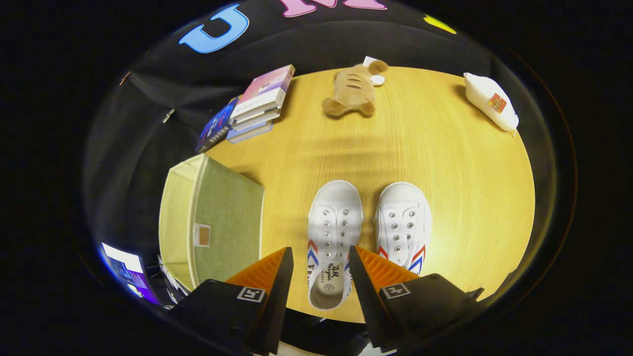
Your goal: Open the storage box then place both shoes into the box .Put the left shoe in first, then the right shoe, with the right side of both shoes facing outward in a uniform manner.
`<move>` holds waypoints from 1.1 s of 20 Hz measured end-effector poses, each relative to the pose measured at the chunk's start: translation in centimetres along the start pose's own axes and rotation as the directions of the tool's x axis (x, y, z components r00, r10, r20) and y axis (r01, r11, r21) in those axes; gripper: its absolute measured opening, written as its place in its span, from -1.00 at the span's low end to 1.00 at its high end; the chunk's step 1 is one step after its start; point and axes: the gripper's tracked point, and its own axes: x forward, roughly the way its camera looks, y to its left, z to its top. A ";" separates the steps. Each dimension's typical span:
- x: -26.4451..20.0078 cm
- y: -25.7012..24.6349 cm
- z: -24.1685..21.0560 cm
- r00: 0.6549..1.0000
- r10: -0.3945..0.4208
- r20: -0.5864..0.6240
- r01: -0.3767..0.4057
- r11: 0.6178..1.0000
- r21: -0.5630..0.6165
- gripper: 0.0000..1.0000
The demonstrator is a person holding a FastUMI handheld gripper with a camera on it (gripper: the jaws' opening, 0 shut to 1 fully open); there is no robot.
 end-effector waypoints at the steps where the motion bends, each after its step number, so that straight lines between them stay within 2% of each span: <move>1: 0.8 -0.8 -0.4 0.999 -0.026 -0.022 0.025 0.999 -0.023 0.17; 3: 2.3 -1.4 -1.3 0.996 -0.050 -0.074 0.047 0.998 -0.044 0.09; 7: 5.2 -2.2 -2.0 0.986 -0.095 -0.139 0.083 0.993 -0.087 0.08; 9: 6.2 -3.0 -2.9 0.975 -0.144 -0.171 0.123 0.984 -0.127 0.08; 11: 7.2 -4.1 -2.8 0.966 -0.196 -0.171 0.168 0.972 -0.165 -0.35; 12: 7.3 -4.1 -3.0 0.963 -0.211 -0.168 0.182 0.967 -0.177 -0.42; 13: 7.0 -4.0 -3.0 0.964 -0.209 -0.165 0.183 0.970 -0.160 -0.65; 15: 6.8 -3.9 -3.1 0.967 -0.188 -0.169 0.173 0.980 -0.097 -0.90; 19: 5.6 -2.4 -3.0 0.984 -0.109 -0.144 0.120 0.990 0.070 -0.89; 22: 4.3 -1.9 -3.5 0.986 -0.099 -0.136 0.110 0.991 0.078 -0.89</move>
